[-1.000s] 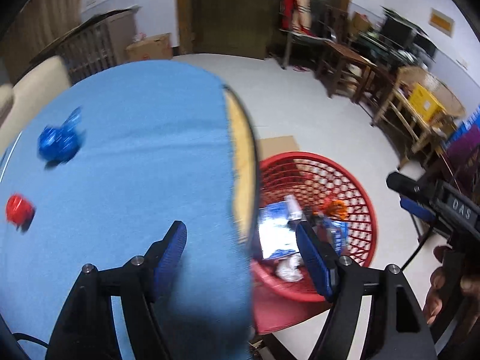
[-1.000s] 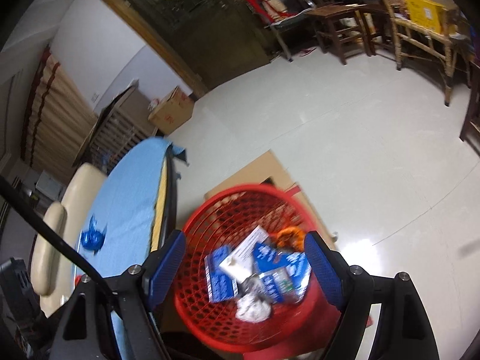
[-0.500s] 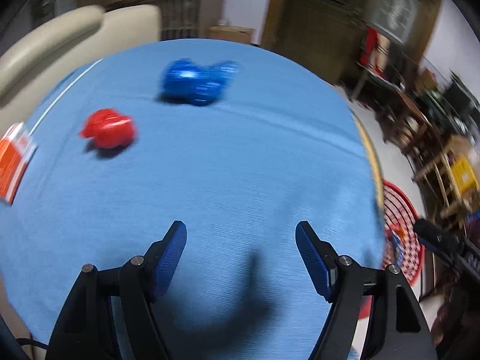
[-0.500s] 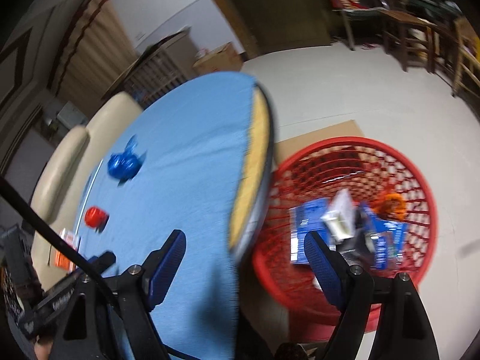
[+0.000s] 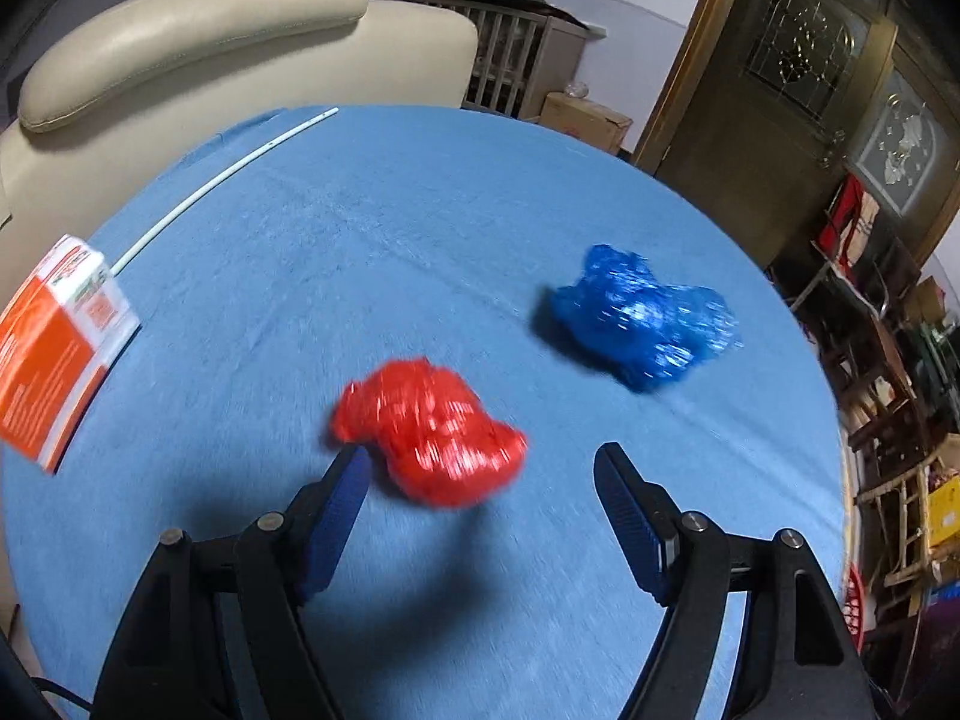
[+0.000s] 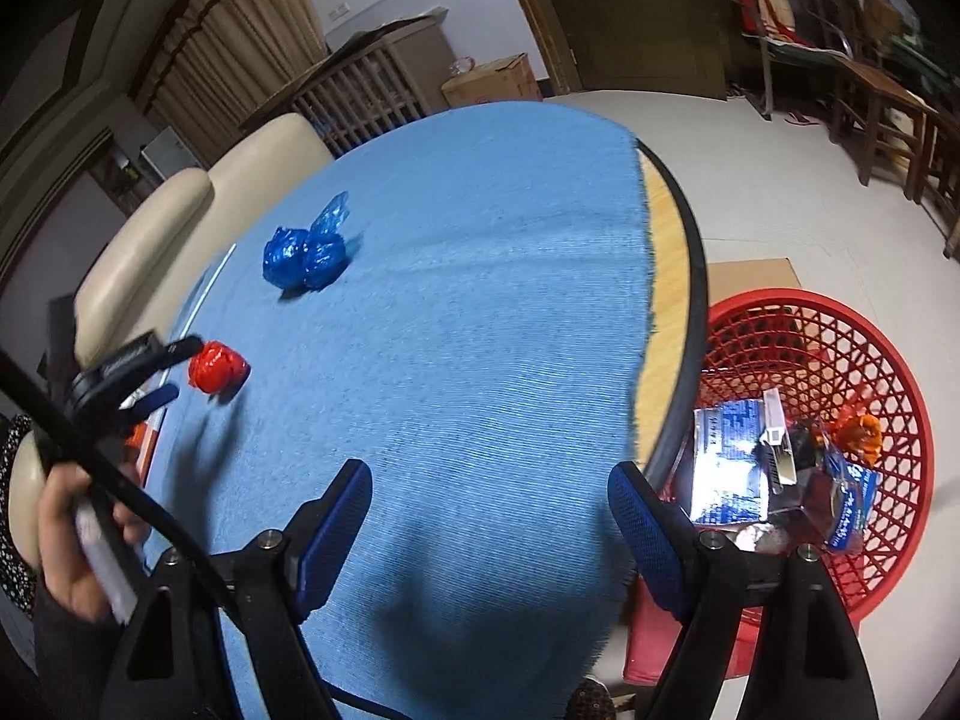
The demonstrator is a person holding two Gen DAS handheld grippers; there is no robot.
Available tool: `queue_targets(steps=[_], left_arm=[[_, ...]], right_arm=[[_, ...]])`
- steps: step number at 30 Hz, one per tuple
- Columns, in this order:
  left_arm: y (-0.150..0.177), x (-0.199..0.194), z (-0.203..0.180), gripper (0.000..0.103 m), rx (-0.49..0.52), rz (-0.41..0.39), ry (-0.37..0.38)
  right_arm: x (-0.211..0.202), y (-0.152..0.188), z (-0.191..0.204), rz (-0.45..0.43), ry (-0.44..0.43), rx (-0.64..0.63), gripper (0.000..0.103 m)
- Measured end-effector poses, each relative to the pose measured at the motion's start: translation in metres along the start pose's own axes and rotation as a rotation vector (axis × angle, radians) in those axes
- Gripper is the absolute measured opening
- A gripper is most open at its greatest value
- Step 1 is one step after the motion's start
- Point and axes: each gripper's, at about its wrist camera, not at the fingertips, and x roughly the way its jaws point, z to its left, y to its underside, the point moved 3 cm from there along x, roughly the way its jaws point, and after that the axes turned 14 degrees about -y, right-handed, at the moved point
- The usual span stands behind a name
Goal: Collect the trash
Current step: 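Grasp the red plastic bag with the left gripper while the right grasps the blue bag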
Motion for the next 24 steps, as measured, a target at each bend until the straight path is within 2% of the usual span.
queue_targets(steps=[5,6,7,12,24], left_arm=[[0.000,0.036,-0.005,0.078,0.020,0.048,-0.049],[0.001,0.041,-0.006,0.070,0.033,0.053,-0.052],[0.003,0.044,-0.008,0.044,0.054,0.058,-0.063],[0.013,0.038,-0.007,0.042,0.106,0.041,-0.079],[0.037,0.029,0.024,0.042,0.111,0.061,-0.141]], right_arm=[[0.010,-0.005,0.003,0.016,0.008,-0.008,0.084],[0.012,-0.006,0.003,0.018,0.009,-0.009,0.084],[0.015,-0.008,0.005,0.022,0.009,-0.011,0.084],[0.028,-0.019,0.015,0.036,-0.001,-0.042,0.084],[0.093,-0.064,0.076,0.055,-0.056,-0.163,0.084]])
